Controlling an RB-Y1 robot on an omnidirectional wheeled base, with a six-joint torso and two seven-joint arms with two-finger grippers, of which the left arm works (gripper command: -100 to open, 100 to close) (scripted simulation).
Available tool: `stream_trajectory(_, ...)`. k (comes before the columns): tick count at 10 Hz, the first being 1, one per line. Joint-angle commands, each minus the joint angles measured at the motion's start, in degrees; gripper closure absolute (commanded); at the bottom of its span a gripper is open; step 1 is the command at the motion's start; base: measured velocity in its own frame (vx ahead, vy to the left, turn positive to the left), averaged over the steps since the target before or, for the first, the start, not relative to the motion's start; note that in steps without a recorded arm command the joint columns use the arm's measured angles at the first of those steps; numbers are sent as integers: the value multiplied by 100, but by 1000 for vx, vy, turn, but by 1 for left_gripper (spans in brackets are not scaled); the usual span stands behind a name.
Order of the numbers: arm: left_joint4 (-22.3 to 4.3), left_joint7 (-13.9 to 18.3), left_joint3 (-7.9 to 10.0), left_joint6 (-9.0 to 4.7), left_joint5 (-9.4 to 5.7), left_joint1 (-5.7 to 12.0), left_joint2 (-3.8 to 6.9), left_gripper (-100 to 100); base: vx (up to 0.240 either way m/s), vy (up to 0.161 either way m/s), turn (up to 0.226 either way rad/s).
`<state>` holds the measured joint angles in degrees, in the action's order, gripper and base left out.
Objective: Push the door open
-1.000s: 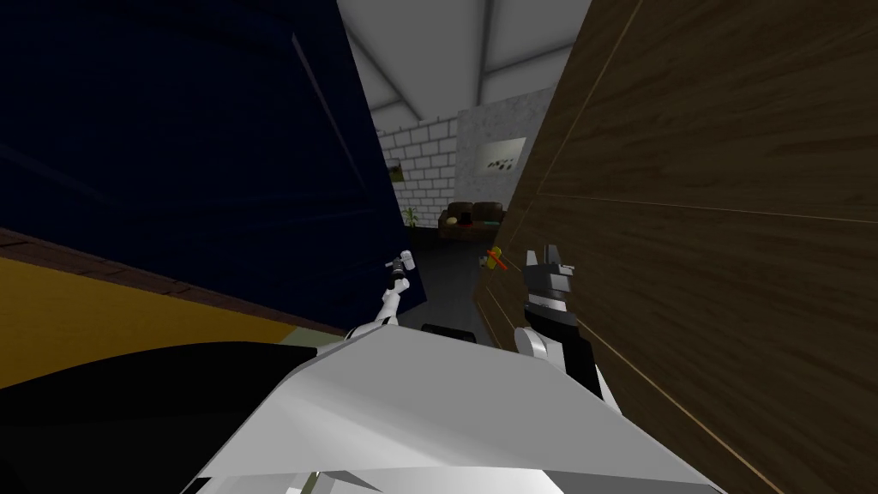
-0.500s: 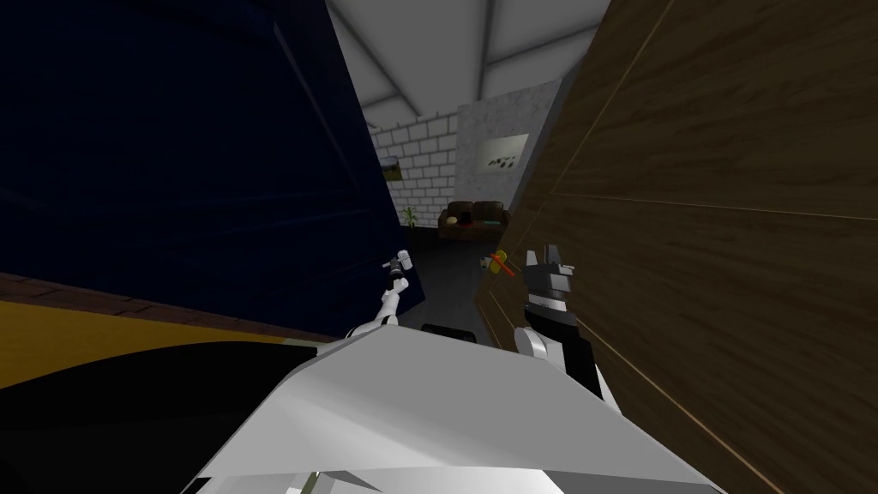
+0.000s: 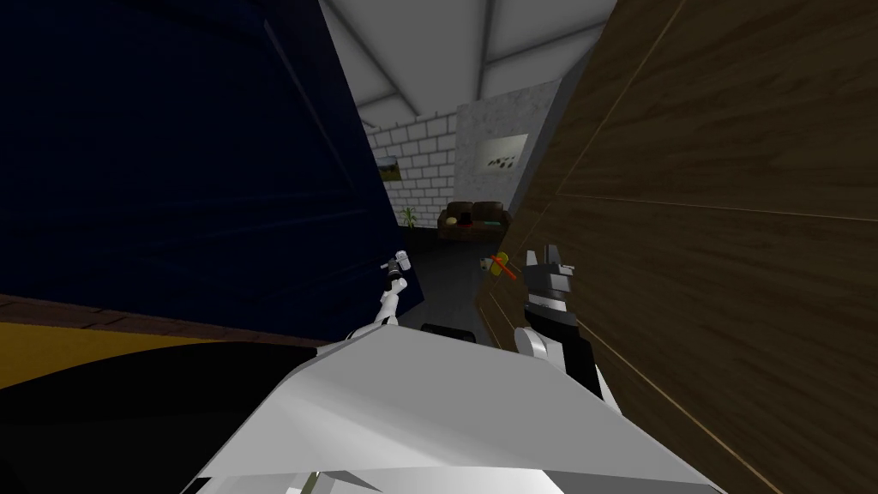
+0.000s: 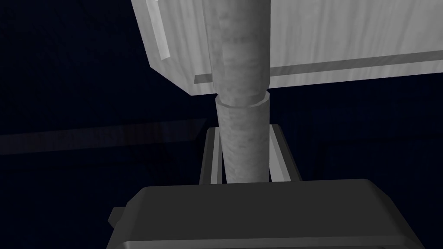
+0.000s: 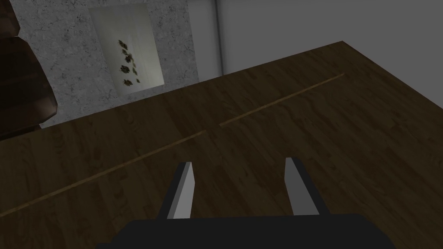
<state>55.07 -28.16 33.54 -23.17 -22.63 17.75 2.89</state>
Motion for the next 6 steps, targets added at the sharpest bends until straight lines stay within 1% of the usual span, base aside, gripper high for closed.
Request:
stream_trajectory(1,112,-156,191,-125,-115,-24,110,100,122,47,-45)
stream_trajectory(3,112,-156,191,-125,-115,-24,110,100,64,20,15)
stream_trajectory(4,162,-306,305,-151,-223,-34,75,100,81,29,-30)
stream_trajectory(5,187,-379,361,-164,-276,-39,55,100,95,35,-22)
stream_trajectory(6,187,-379,361,-164,-276,-39,55,100,67,25,-4)
